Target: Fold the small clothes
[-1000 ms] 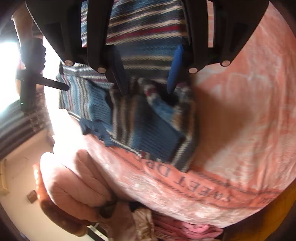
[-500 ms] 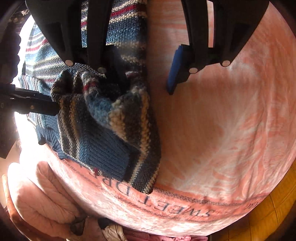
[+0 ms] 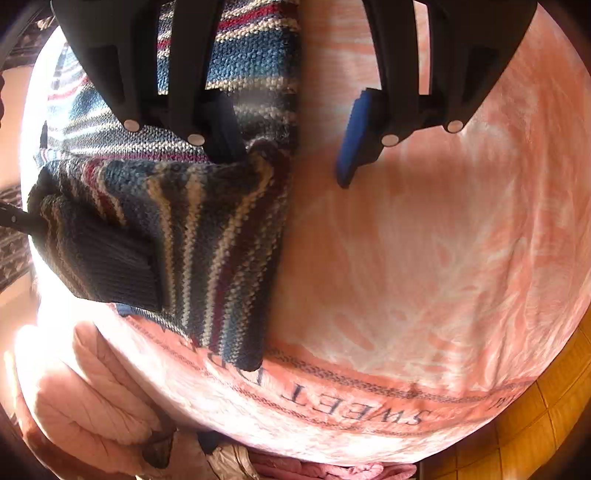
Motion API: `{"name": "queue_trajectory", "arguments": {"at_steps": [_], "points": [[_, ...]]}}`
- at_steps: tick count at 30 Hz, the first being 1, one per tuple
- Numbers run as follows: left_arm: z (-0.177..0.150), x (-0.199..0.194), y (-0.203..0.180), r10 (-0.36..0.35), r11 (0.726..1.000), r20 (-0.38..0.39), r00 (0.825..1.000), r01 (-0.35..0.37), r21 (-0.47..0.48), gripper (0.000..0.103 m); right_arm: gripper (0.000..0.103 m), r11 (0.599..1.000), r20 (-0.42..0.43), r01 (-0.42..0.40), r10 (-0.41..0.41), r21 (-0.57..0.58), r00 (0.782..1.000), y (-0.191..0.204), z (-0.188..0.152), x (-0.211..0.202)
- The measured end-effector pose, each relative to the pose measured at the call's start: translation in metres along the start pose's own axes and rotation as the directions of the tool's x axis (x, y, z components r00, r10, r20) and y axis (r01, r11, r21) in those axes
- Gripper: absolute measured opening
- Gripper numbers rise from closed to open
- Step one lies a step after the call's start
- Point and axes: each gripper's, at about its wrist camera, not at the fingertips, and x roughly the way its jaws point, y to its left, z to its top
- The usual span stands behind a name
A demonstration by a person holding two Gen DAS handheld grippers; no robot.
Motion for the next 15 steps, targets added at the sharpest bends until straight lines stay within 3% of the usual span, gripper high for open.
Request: {"name": "queue_trajectory", "arguments": {"at_steps": [2,4,6,9,11,14,15], "points": [[-0.002,0.001,-0.011,0.010,0.999,-0.012,1.000,-0.009,0.054,0.054,0.012,0.999,-0.025,0.024,-0.023,0.048,0.999,-0.020,-0.002,0.012],[-0.001,-0.002,-0.019,-0.035,0.995,-0.028,0.999,0.038,0.096,0.052,0.015,0.997,-0.061,0.052,-0.048,0.061,0.997,-0.034,-0.005,0.026],[0.000,-0.015,-0.025,-0.169,0.974,-0.051,0.984,0.175,0.142,0.052,0.029,0.994,-0.059,0.106,-0.104,0.030,0.993,-0.035,-0.008,0.031],[0.006,-0.040,-0.027,-0.301,0.937,-0.013,0.954,0.298,0.182,0.054,0.034,0.984,-0.014,0.174,-0.174,-0.025,0.985,-0.023,-0.007,0.019],[0.013,-0.047,-0.016,-0.367,0.927,0.029,0.930,0.363,0.097,0.055,0.034,0.975,0.047,0.217,-0.214,-0.056,0.976,-0.011,-0.004,0.005],[0.021,-0.051,0.002,-0.427,0.900,0.104,0.898,0.433,-0.045,0.055,0.036,0.977,0.081,0.182,-0.174,-0.113,0.981,0.015,0.002,-0.001],[0.022,-0.052,0.004,-0.417,0.902,0.121,0.901,0.426,-0.064,0.055,0.036,0.978,0.073,0.158,-0.149,-0.134,0.986,0.024,0.004,0.002]]}}
